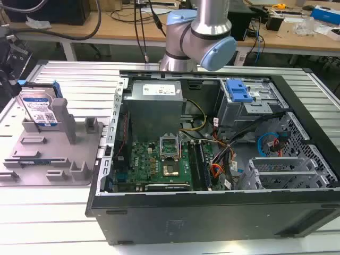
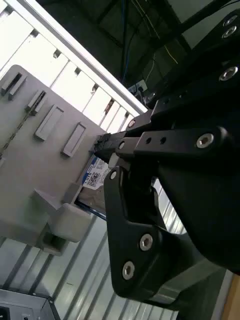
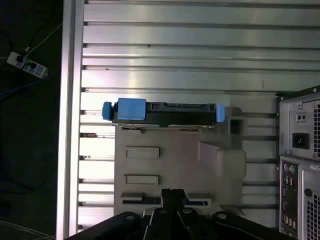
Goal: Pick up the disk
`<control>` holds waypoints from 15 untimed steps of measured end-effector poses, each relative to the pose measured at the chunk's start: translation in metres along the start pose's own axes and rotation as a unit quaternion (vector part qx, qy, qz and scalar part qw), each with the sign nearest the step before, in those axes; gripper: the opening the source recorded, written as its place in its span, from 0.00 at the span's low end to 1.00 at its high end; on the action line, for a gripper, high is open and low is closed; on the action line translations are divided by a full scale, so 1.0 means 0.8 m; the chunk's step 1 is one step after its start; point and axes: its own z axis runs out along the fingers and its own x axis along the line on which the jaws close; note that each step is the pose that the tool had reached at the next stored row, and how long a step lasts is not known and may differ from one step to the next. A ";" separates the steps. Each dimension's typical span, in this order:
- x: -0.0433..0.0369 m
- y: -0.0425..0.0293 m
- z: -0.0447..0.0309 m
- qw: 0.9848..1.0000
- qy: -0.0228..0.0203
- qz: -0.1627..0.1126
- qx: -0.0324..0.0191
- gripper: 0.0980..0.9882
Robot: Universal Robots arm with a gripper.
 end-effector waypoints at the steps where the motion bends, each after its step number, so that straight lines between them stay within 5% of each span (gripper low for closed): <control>1: 0.000 0.0000 0.0000 1.000 0.000 0.000 0.000 0.01; 8: 0.000 0.0000 0.0000 1.000 0.001 -0.020 0.000 0.01; 10: 0.000 0.0000 0.0000 0.997 0.003 -0.078 0.000 0.01; 12: 0.000 0.0000 0.0001 0.995 0.004 -0.101 0.000 0.01; 15: 0.000 0.0000 0.0002 0.990 0.005 -0.142 0.000 0.01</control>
